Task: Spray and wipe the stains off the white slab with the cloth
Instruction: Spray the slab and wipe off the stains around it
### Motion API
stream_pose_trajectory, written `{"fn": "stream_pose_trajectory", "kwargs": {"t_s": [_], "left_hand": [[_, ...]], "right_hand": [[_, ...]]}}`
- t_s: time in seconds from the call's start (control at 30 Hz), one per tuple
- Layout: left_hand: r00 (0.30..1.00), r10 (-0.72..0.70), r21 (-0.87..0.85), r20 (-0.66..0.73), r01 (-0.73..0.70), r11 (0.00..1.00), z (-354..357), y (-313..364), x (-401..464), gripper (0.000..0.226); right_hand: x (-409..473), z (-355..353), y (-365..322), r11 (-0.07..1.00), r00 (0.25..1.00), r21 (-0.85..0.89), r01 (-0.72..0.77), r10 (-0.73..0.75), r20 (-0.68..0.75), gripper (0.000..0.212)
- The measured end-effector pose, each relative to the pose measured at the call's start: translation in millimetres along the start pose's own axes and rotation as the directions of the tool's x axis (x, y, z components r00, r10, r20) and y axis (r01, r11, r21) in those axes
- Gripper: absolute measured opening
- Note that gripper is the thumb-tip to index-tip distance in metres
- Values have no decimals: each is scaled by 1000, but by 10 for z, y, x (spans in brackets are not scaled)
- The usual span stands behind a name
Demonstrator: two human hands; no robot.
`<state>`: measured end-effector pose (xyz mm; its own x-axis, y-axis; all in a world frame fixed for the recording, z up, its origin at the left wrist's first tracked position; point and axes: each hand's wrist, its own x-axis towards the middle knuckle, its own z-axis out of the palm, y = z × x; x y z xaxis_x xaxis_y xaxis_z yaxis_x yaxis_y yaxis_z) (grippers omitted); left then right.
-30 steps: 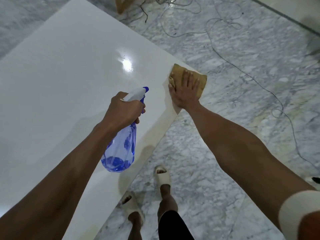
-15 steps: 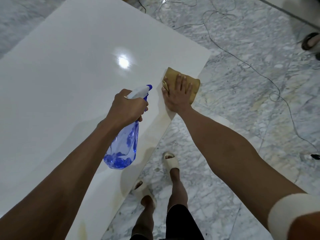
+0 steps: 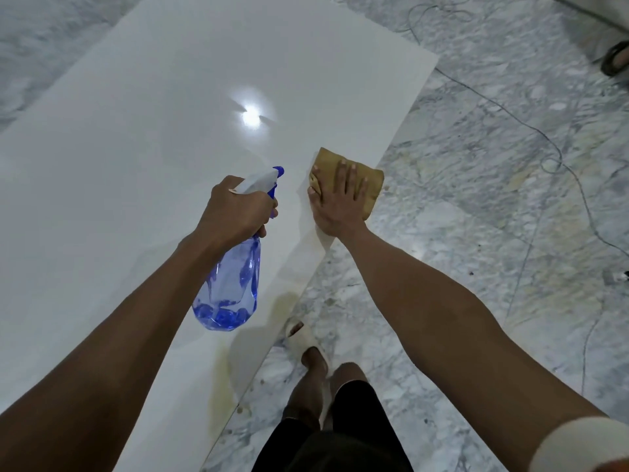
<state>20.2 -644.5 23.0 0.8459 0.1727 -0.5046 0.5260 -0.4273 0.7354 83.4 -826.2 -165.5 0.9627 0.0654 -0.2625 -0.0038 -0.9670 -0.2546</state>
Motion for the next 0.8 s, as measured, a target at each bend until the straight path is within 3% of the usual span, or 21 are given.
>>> {"fn": "stream_pose_trajectory", "kwargs": {"t_s": [0.17, 0.57, 0.8], "left_hand": [[1000, 8, 16, -1, -8, 1000, -162, -356, -326, 20], [995, 71, 44, -72, -68, 997, -649, -1220, -1553, 16], [996, 33, 44, -84, -30, 999, -1084, -1777, -2108, 21]], "right_hand": [[-514, 299, -332, 999, 991, -47, 28, -34, -129, 60], [-1581, 717, -989, 999, 1000, -45, -6, 5, -12, 59], [-2366, 1097, -1488, 999, 999, -35, 23, -24, -36, 61]]}}
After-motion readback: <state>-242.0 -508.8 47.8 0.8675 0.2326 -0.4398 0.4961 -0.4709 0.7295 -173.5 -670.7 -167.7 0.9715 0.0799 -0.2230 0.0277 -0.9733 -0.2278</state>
